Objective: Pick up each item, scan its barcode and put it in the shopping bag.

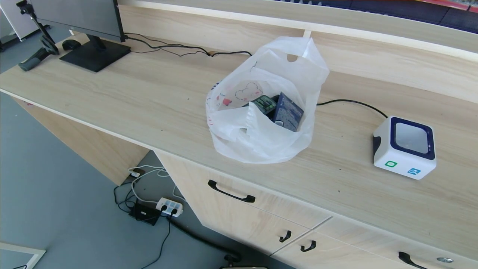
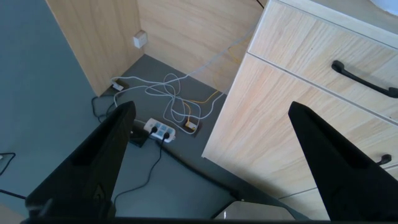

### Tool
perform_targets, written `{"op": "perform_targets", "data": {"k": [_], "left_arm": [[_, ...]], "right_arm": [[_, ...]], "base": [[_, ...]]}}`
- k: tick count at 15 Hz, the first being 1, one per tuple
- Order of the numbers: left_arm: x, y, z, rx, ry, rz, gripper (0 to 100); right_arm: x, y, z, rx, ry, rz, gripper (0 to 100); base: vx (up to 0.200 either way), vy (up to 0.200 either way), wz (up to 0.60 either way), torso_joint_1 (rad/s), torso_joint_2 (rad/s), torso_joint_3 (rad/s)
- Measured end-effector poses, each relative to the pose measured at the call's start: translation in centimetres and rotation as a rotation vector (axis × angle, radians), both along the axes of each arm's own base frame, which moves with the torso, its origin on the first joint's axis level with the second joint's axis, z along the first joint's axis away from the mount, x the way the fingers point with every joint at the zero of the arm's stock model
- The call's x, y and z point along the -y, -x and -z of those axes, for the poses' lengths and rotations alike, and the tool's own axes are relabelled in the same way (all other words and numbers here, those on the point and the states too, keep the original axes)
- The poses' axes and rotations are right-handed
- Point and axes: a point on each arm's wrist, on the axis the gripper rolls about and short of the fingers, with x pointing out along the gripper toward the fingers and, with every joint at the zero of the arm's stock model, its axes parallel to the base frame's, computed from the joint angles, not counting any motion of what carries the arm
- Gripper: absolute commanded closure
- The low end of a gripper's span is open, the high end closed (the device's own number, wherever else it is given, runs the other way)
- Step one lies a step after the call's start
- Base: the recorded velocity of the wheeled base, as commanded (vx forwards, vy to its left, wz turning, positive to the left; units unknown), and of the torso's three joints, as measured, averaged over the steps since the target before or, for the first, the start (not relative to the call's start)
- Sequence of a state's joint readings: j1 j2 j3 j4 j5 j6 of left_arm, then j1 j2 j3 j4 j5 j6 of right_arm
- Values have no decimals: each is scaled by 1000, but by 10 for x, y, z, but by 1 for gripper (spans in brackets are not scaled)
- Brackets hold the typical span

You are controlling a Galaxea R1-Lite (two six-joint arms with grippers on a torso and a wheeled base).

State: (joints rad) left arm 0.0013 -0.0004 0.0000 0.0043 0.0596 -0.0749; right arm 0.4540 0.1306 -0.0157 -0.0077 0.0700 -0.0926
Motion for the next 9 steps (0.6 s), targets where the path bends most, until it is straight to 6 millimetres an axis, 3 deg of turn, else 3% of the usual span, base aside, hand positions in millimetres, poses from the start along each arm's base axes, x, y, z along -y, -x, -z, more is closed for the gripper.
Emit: {"op": "perform_targets", "data": {"k": [5, 9], "left_arm": [[0, 0, 0, 0, 0, 0, 0], [0, 0, 0, 0, 0, 0, 0]], "right_arm": [[-6, 6, 1, 48, -39, 393, 0], [-6, 9, 5, 102, -31, 463, 0]], "base": [[0, 0, 0, 0, 0, 0], [0, 0, 0, 0, 0, 0]]}}
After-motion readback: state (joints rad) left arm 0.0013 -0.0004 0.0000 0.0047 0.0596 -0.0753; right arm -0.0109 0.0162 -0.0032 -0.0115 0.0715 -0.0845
